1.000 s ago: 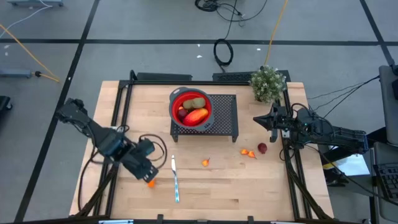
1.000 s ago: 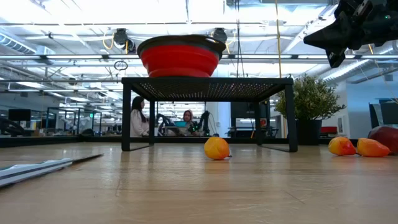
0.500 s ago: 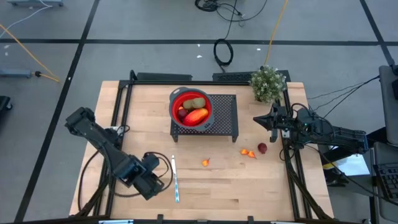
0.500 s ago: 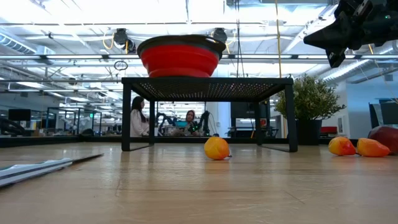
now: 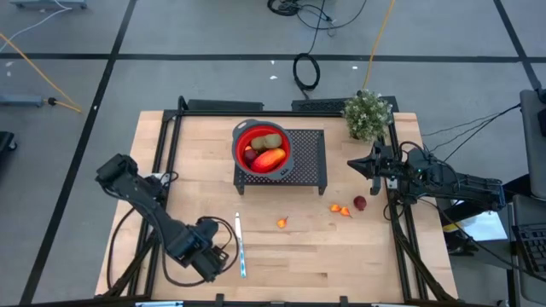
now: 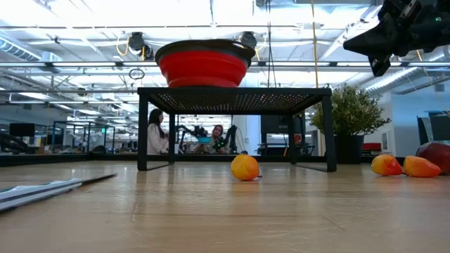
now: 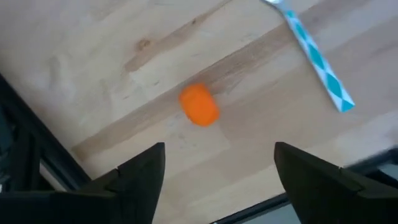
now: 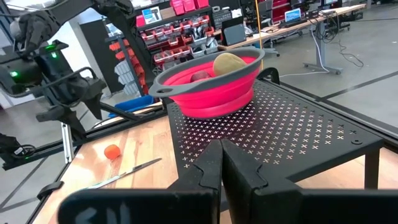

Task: Pick & Place Fruit
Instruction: Put the orange into the strainer on the shelf

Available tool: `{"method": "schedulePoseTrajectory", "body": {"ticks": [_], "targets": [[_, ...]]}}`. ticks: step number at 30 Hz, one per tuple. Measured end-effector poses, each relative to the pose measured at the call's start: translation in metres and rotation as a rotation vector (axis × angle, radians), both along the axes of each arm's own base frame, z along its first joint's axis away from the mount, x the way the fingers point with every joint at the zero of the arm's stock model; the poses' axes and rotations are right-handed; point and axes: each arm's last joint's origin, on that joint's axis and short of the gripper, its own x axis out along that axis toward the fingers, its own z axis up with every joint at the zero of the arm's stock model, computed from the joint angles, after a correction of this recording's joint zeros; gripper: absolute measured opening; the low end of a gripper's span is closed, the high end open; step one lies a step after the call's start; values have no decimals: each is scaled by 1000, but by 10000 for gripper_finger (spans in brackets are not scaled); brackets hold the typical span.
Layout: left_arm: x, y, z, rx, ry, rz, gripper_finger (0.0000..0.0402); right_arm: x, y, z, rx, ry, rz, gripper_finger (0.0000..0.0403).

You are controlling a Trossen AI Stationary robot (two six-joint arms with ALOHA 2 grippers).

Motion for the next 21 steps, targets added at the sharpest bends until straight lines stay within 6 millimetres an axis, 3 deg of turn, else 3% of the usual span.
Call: {"method": "schedulePoseTrajectory", "body": {"ticks": [7, 21], "targets": [[-9, 3, -21, 19, 85, 74, 294, 0, 0, 0, 0, 0, 1, 0], [-16, 6, -70, -22, 79, 119, 287, 0, 0, 0, 0, 1, 0, 0]]}}
